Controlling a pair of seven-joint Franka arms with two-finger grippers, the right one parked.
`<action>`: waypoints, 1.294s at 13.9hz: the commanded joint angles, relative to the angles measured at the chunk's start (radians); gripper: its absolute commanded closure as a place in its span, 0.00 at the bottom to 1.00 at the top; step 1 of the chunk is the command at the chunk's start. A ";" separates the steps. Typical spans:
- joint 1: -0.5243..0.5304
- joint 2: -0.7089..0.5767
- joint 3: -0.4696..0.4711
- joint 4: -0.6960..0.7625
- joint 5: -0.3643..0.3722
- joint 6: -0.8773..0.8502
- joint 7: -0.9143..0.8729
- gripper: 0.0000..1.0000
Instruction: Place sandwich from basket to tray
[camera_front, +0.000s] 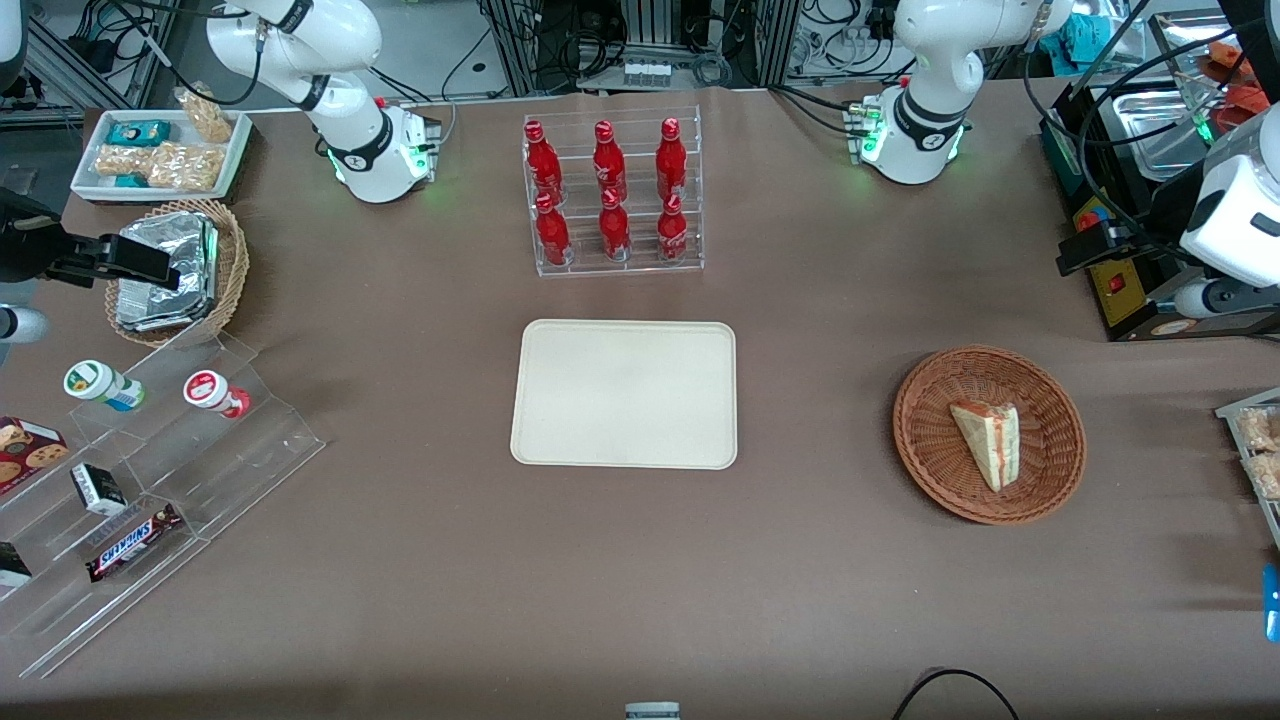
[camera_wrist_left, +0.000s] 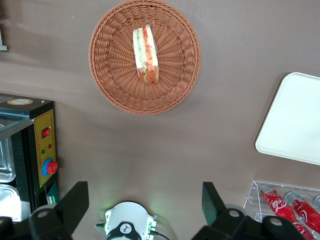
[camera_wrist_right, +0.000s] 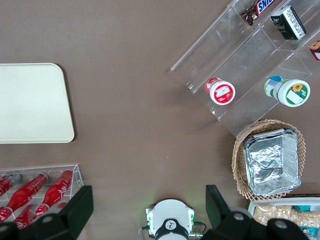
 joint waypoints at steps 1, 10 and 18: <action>-0.004 0.014 0.000 0.020 -0.004 0.002 -0.019 0.00; -0.001 0.025 0.000 0.017 -0.007 -0.006 -0.022 0.00; 0.002 0.045 0.001 0.015 -0.011 -0.061 -0.085 0.00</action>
